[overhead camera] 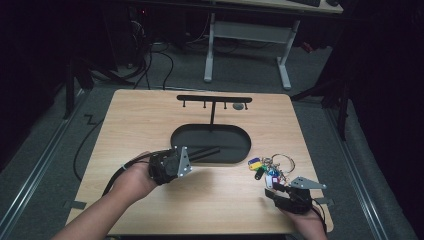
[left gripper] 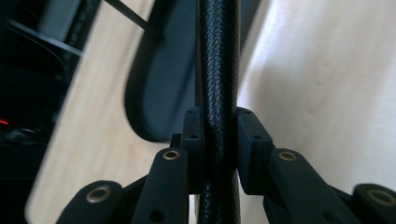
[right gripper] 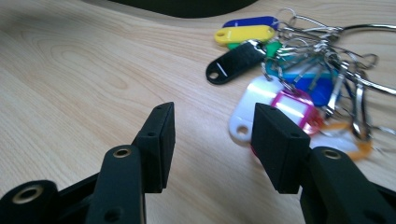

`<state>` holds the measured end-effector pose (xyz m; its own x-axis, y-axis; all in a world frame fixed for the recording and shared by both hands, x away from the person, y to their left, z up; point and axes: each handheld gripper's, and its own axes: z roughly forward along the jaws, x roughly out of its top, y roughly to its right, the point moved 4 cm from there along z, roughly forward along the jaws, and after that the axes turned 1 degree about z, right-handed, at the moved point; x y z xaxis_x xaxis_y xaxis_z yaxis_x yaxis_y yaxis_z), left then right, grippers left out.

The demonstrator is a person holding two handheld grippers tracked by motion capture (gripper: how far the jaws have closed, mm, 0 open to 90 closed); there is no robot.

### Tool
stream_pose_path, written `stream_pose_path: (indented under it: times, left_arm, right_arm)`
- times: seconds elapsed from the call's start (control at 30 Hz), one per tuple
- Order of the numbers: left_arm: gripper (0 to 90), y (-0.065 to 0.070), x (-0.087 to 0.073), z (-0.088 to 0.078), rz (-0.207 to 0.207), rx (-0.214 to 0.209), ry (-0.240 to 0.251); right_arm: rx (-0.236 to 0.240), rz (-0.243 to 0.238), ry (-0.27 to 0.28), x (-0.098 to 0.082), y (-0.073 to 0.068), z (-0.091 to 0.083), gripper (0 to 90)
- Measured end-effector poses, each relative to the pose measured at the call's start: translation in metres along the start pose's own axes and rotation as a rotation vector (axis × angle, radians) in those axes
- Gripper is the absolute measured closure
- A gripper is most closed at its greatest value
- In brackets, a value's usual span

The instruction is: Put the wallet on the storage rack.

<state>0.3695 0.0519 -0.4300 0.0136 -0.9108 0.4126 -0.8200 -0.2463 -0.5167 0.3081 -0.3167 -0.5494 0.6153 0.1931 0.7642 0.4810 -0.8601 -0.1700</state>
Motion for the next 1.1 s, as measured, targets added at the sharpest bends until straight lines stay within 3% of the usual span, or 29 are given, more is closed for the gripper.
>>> stream_pose_path:
  times: [0.13,0.17,0.37,0.63,1.1]
  left_arm:
    - [75.7,-0.005,0.005,0.013,0.052,0.061,0.012]
    - [75.7,-0.006,0.007,0.016,0.082,0.077,0.009]
    - [75.7,-0.011,0.017,0.037,0.146,0.1,0.019]
    - [75.7,-0.023,0.025,0.072,0.175,0.116,0.008]
    - [75.7,-0.032,0.034,0.105,0.173,0.129,0.024]
  right_arm:
    - [-0.018,0.014,0.011,-0.004,0.003,-0.009,50.1]
    - [-0.023,0.016,0.014,-0.006,0.004,-0.01,50.1]
    - [-0.047,0.037,0.014,-0.014,0.009,-0.02,50.1]
    - [-0.07,0.064,0.022,-0.021,0.011,-0.03,50.2]
    - [-0.059,0.059,0.016,-0.021,0.012,-0.028,50.2]
